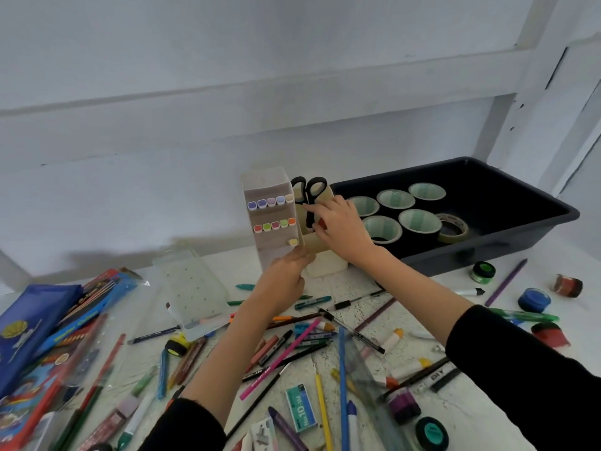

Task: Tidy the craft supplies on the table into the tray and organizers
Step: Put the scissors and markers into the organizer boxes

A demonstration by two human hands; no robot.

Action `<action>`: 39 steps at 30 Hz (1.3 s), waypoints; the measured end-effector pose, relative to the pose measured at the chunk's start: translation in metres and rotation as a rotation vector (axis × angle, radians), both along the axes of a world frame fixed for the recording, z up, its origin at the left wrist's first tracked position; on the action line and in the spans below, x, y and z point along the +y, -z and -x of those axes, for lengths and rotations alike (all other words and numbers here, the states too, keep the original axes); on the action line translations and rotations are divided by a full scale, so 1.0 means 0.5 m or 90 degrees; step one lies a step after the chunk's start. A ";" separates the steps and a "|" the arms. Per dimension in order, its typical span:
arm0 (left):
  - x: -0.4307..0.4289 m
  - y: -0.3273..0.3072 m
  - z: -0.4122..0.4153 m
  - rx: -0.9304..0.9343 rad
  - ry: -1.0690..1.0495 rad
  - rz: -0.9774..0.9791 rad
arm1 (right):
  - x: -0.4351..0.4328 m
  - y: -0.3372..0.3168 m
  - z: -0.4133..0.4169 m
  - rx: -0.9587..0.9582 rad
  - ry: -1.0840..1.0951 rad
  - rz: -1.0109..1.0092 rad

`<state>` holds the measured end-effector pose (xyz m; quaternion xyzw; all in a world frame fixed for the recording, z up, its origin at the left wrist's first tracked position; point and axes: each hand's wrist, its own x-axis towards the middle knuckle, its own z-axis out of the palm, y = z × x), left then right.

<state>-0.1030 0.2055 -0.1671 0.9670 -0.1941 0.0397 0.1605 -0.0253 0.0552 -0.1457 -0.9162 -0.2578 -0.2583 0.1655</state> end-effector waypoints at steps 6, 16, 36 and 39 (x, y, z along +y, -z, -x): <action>0.039 -0.019 0.067 0.019 -0.083 0.234 | -0.023 -0.022 0.096 0.055 -0.027 -0.147; 0.162 -0.020 0.209 0.066 -0.317 0.556 | -0.102 0.055 0.249 0.416 0.086 -0.225; 0.020 0.007 0.230 0.006 -0.108 0.403 | -0.064 0.022 0.319 0.287 0.116 -0.403; -0.033 -0.030 0.185 -0.045 -0.036 0.367 | -0.044 -0.024 0.302 0.256 0.069 -0.458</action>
